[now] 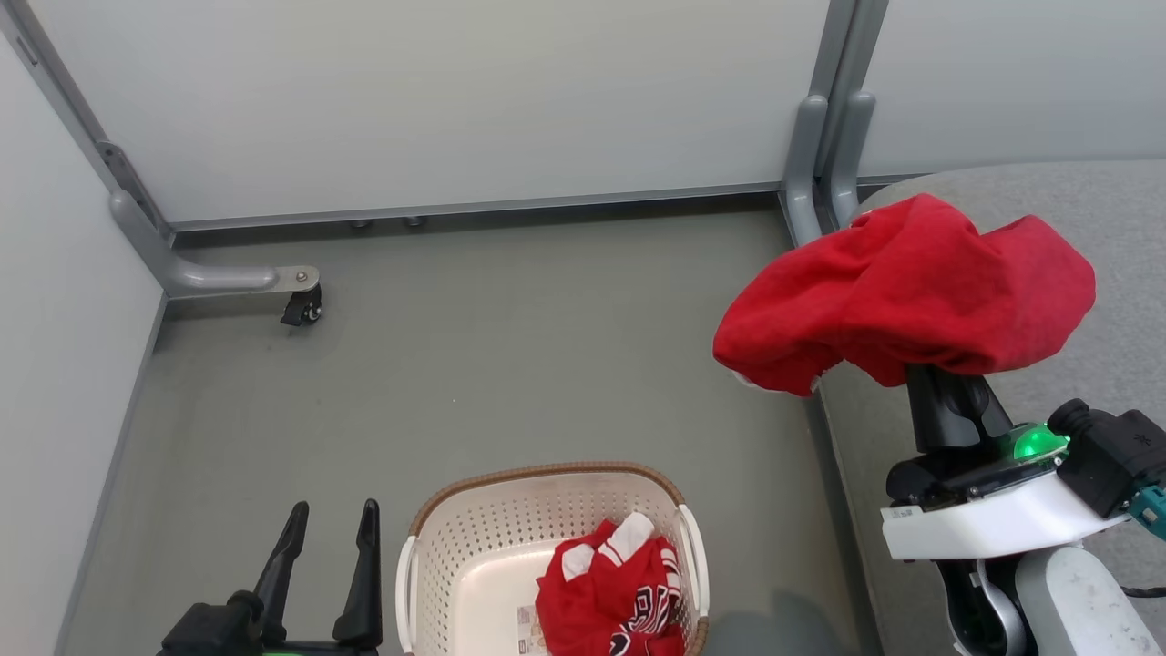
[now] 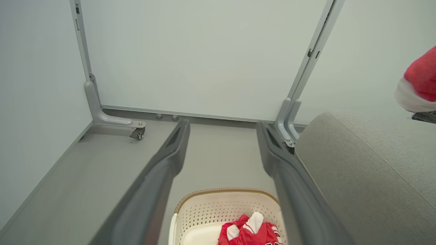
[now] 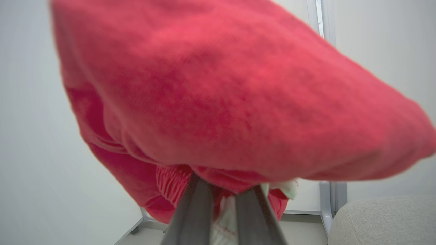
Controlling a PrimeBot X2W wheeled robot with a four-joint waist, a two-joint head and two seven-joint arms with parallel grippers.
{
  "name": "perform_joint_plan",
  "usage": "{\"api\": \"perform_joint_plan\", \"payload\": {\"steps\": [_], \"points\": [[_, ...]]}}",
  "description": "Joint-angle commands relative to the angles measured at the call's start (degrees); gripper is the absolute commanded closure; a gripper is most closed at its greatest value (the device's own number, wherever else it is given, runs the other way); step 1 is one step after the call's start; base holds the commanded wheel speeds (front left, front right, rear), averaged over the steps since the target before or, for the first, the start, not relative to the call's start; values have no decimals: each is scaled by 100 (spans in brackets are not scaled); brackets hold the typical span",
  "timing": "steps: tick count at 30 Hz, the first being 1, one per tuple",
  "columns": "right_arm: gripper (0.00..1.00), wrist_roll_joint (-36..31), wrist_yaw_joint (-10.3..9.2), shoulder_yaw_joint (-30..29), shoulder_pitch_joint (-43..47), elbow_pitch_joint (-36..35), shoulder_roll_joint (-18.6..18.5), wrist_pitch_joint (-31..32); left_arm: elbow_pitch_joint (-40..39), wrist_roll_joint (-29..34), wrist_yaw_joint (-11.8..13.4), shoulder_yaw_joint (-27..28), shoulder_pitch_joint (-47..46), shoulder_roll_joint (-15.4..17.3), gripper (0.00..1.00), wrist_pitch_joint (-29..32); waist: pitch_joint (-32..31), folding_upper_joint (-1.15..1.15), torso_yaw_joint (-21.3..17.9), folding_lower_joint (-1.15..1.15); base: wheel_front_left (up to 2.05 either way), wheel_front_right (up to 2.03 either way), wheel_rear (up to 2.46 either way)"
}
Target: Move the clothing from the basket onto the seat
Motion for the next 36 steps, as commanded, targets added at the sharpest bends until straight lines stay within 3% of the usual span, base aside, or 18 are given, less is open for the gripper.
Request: {"api": "perform_joint_plan", "payload": {"steps": [1,10,31,36], "points": [[100,16,0,-4,-49,0,-17,-18,-2,10,-16,-5,8,25,0,-1,9,0,-67,0,0,0,0],[100,-19,0,-42,-130,-41,-13,-18,-23,58,-16,-156,-35,53,0,-1,91,0,-613,0,0,0,0],[100,-98,0,-372,-139,-75,-4,-18,-47,24,-16,-459,-466,269,0,-1,469,0,-2795,0,0,0,0],[100,-124,0,-596,-84,-167,95,-18,-10,24,-16,-661,-648,323,0,-2,623,0,-3061,0,0,0,0]]}}
